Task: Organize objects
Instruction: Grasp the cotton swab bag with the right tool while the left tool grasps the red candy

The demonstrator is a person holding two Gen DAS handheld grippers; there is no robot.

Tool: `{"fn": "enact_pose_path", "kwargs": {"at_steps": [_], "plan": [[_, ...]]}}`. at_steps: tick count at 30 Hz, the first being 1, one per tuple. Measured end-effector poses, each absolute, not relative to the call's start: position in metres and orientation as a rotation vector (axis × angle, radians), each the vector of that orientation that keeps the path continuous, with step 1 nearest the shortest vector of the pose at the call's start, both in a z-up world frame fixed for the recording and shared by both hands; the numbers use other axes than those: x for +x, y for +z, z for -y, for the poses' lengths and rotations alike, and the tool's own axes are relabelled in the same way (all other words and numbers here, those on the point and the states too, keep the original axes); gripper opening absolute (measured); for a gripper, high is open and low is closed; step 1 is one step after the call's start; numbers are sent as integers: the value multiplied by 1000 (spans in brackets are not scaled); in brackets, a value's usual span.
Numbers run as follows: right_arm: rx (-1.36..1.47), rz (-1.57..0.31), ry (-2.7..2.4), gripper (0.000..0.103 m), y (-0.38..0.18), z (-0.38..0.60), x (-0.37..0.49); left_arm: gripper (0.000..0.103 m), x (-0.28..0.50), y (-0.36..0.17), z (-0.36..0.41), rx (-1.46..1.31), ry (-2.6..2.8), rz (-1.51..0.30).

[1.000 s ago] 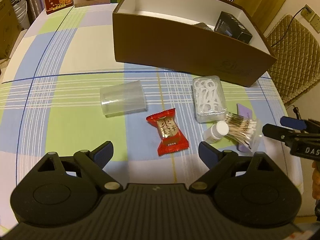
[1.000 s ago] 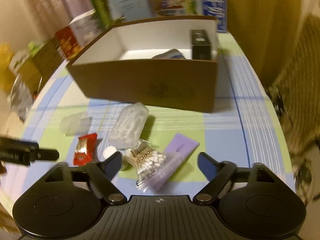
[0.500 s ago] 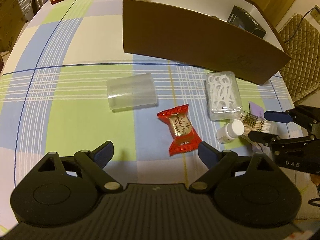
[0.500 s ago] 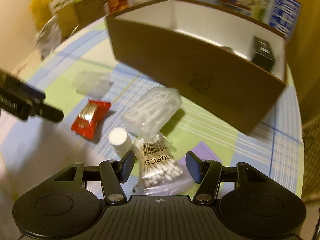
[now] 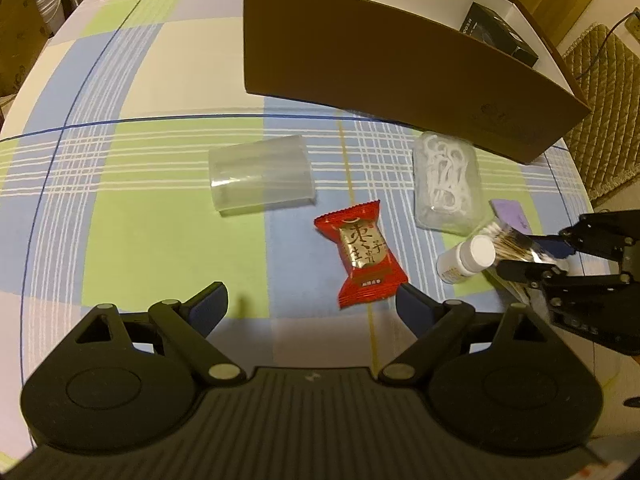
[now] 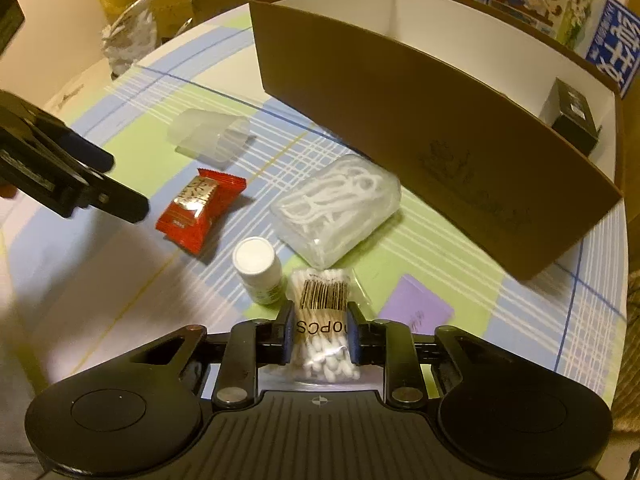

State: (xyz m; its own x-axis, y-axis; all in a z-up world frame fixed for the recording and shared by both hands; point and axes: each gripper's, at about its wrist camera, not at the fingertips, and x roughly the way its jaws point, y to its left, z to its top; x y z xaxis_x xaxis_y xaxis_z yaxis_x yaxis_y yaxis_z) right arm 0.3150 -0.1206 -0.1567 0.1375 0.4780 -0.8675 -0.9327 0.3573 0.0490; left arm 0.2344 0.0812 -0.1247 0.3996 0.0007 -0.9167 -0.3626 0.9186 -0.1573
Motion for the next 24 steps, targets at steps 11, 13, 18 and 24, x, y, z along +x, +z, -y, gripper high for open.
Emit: {"fn": "enact_pose_path", "kwargs": {"at_steps": [11,13,18,24], "plan": [[-292,-990,880,22,-124,166,334,70,259,-135,-67,-335,192,-1129],[-238,-1001,826,22,-122,174,341,68,264,-136,-64,-329,182,-1126],[-168,-1009,736,22,-119,193,352,61,277,-141,-57,-298,171,-1128],[-109,-1020,679,22,-119,209,354,53,286,-148,-53,-265,178,-1139]]}}
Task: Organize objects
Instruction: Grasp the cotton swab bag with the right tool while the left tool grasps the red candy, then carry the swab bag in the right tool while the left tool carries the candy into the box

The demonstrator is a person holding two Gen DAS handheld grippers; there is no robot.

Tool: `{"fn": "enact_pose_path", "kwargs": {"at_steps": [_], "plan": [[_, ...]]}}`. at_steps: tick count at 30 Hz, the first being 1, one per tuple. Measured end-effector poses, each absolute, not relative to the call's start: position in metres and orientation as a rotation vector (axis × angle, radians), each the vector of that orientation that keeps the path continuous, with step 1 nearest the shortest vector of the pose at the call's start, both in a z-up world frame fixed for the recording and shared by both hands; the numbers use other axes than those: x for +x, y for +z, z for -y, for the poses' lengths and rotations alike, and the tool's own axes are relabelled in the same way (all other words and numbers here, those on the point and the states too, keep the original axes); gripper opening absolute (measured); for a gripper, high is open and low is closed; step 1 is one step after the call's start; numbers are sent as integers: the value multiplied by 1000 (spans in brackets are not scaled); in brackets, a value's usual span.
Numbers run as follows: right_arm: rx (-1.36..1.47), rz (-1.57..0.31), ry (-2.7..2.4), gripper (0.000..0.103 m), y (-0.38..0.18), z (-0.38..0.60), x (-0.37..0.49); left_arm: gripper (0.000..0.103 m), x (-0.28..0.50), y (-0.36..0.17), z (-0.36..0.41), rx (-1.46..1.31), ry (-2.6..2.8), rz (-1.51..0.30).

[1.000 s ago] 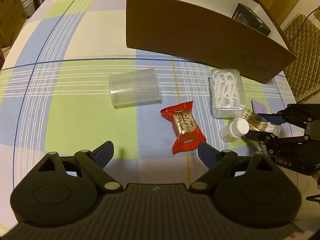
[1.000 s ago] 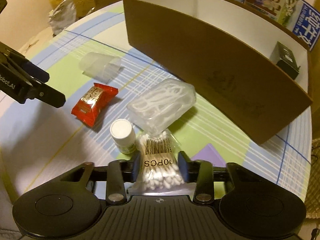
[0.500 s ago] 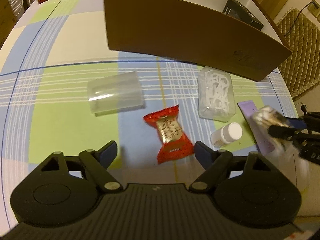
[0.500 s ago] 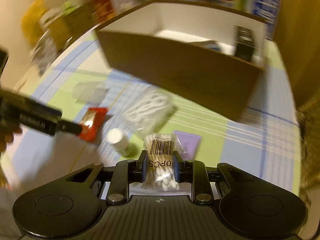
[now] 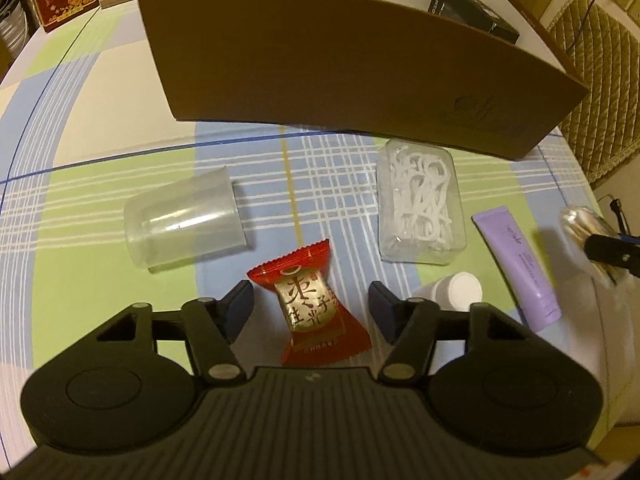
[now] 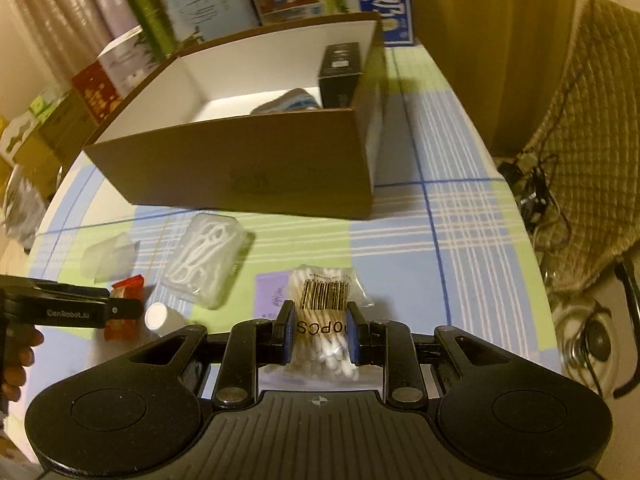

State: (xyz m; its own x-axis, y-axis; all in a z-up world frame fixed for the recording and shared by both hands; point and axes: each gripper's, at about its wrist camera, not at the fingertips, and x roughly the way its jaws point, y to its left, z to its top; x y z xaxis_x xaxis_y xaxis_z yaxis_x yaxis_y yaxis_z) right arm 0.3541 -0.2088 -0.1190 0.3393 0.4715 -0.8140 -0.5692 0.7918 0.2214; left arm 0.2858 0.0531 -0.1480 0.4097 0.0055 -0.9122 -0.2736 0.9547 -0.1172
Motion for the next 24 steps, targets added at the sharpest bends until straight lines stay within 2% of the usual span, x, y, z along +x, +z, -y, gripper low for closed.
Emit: {"fn": "enact_pose_path", "kwargs": {"at_steps": [2,8,10,24], "plan": [[-98,-1025,670,22,-120,211,353,43,287,-151,-52,-256,178,-1149],[-74,-1040,673,22,-122,213,349,26,283,-153,-51,-228,176,-1168],[-73,-1043,678,22,-122,211,347,23,279,-153,-52,-237,171,-1166],[-68,-1028,717,22,-113,204,339,21,257,-136,-54,-257,161,-1137]]}}
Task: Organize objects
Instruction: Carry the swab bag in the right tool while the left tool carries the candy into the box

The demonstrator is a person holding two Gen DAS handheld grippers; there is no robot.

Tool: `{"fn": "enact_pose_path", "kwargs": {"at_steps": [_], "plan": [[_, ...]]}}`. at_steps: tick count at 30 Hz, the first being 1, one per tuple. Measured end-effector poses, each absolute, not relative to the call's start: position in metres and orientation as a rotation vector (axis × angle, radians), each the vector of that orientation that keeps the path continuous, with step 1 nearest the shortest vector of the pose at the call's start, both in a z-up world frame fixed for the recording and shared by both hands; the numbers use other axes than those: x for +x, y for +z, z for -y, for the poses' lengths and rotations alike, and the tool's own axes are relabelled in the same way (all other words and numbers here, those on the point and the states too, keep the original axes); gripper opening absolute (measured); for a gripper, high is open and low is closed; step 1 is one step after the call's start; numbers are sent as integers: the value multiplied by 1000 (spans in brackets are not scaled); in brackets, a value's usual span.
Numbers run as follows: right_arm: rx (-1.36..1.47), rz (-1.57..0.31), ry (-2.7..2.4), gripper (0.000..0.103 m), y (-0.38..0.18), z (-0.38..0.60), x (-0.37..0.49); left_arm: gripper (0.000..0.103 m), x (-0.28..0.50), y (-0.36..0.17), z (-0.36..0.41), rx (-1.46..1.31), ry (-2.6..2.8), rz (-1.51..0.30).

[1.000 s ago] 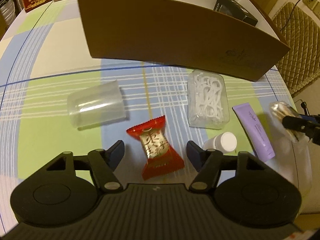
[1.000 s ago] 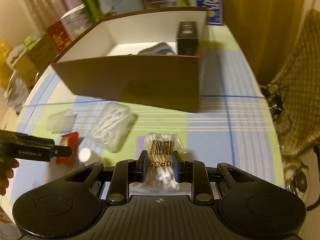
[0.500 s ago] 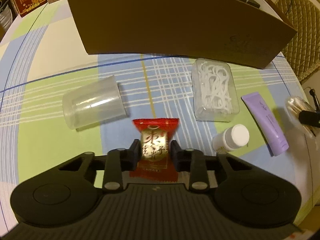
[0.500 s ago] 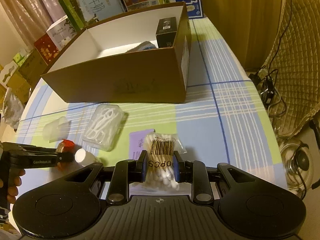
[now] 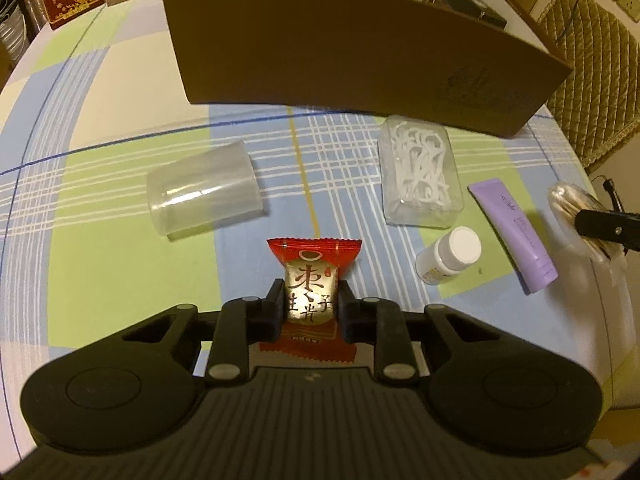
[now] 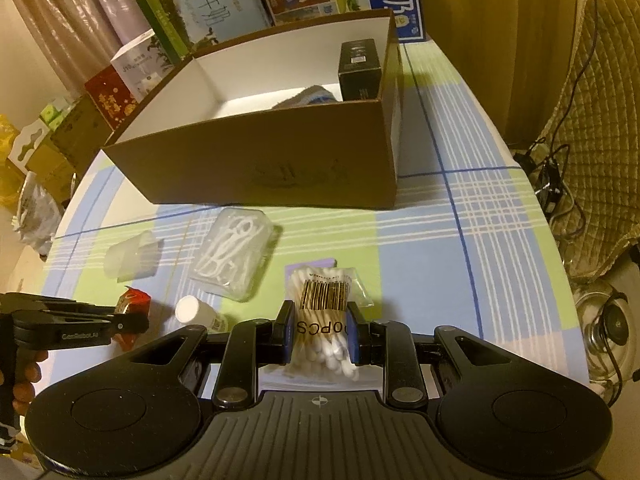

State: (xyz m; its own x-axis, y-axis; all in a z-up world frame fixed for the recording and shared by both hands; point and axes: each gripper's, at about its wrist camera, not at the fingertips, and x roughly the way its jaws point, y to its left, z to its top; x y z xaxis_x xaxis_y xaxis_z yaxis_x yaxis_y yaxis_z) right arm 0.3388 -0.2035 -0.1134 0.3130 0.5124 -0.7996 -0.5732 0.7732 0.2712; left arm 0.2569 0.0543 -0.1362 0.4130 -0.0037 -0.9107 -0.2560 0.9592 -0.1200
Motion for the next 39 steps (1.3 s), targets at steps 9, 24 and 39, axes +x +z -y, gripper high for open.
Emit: {"fn": "enact_pose_path", "kwargs": {"at_steps": [9,24,39], "plan": [[-44,-988,762,22,-98,193,339,21,256,-99,-59,-266,156,-1042],[-45,-901,881,22,-69,152,355,21,295,-54,-59,-230,126,-935],[-48,-805,944,22,-43,84,405,21,372,-24,-88,-158,153,-864]]}}
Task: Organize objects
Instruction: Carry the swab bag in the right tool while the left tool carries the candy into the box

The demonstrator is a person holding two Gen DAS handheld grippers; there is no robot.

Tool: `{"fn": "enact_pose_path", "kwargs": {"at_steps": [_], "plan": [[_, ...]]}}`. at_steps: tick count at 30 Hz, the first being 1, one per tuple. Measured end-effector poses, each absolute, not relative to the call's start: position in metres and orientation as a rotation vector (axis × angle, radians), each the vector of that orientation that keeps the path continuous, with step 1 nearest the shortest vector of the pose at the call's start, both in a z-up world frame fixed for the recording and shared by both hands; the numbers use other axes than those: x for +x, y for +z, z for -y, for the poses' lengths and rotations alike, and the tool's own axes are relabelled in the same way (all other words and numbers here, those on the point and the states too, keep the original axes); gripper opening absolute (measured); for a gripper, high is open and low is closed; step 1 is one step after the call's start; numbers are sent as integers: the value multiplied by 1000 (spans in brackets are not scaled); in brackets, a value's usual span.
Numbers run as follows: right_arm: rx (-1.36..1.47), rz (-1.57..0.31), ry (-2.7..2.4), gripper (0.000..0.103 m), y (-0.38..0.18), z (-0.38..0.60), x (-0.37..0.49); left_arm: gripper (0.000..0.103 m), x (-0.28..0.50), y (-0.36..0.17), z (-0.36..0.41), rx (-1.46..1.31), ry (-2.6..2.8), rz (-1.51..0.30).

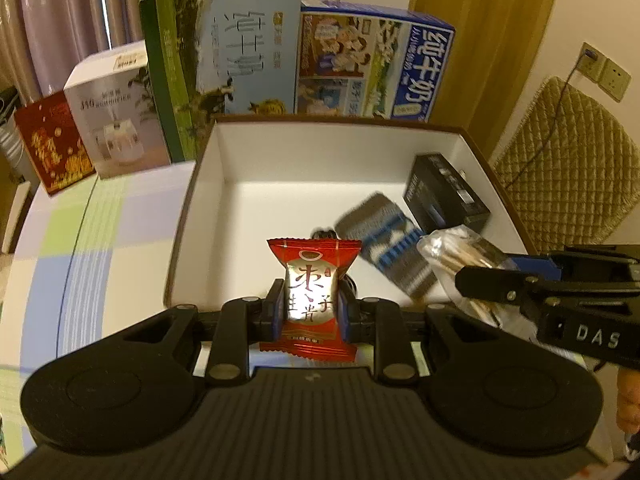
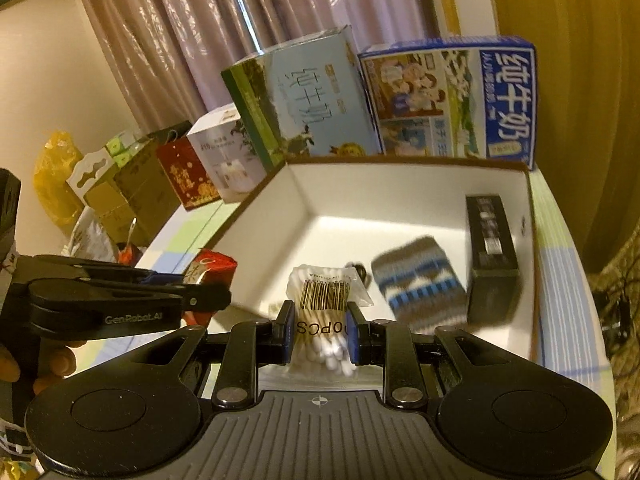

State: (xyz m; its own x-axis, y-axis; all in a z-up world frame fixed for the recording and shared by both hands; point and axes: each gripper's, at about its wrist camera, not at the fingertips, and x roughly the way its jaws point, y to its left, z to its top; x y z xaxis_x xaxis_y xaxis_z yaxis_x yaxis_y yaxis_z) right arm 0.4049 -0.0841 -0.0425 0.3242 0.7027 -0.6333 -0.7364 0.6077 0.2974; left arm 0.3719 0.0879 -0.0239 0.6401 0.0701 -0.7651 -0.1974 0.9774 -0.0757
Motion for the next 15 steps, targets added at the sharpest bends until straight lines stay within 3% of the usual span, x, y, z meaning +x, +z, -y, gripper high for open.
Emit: {"fn": "enact_pose_path", "kwargs": {"at_steps": [15], "plan": [[-94,-814,912,22,-54,22,477,21,461,-49,-124,-134,187,-935]]}}
